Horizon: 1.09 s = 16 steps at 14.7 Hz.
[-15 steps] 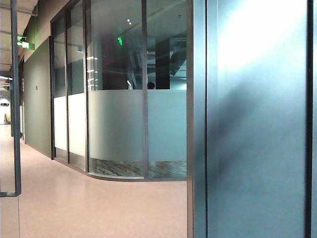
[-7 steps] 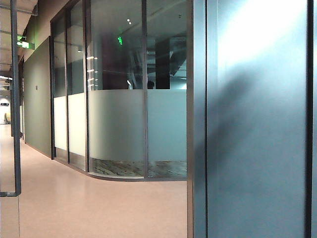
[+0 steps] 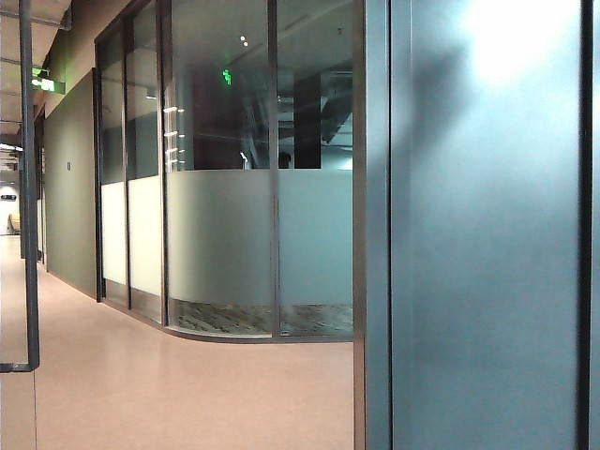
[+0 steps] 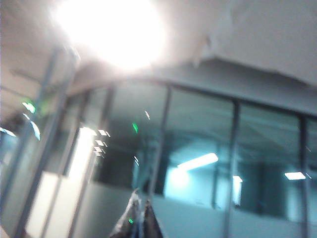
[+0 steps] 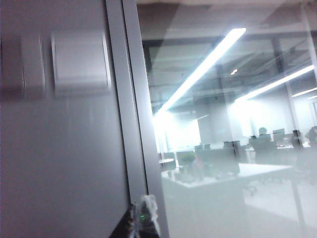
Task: Raise the arm to find the leftmost switch on the wall and turn on the lights.
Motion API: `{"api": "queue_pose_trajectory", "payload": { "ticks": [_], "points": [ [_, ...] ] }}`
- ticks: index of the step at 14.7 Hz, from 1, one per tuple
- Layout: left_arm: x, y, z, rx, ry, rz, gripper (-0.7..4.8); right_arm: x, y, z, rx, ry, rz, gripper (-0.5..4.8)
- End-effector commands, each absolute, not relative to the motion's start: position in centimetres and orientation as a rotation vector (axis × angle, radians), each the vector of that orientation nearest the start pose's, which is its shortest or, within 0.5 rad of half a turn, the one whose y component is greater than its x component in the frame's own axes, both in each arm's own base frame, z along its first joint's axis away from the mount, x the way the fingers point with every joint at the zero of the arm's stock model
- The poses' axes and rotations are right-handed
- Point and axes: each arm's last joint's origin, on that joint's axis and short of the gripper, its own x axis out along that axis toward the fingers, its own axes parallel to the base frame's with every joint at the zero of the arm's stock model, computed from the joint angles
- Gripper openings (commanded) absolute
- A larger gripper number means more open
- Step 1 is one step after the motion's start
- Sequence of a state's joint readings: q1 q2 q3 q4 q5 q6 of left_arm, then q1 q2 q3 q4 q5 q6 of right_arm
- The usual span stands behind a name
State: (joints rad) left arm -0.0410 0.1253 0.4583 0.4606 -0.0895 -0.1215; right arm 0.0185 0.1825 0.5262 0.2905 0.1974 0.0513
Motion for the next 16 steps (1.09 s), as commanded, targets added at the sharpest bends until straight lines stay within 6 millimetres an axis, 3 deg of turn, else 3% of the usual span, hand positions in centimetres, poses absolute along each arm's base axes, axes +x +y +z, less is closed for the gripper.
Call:
{"api": "queue_pose_trajectory", "payload": {
  "ticks": [1, 4, 8, 12, 16],
  "points": [
    [4.1, 0.1, 39.9, -0.150, -0.832, 0.001, -0.05, 6.1, -0.3, 41.3, 0.104, -0.667, -0.114, 0.00],
    [6.7, 0.0, 46.0, -0.147, -0.839, -0.005, -0.06, 9.0, -0.1, 47.5, 0.087, -0.681, -0.060, -0.01],
    [11.8, -0.5, 51.0, -0.053, -0.818, -0.045, -0.05, 13.2, 0.1, 52.9, 0.068, -0.704, -0.005, -0.01],
    [17.1, -0.7, 53.7, -0.020, -0.792, -0.050, -0.05, 17.5, -0.4, 55.8, 0.025, -0.702, 0.018, -0.01],
    [20.1, -0.9, 53.8, -0.019, -0.754, -0.050, -0.05, 19.6, -0.5, 56.6, 0.023, -0.667, 0.032, -0.01]
  ]
}}
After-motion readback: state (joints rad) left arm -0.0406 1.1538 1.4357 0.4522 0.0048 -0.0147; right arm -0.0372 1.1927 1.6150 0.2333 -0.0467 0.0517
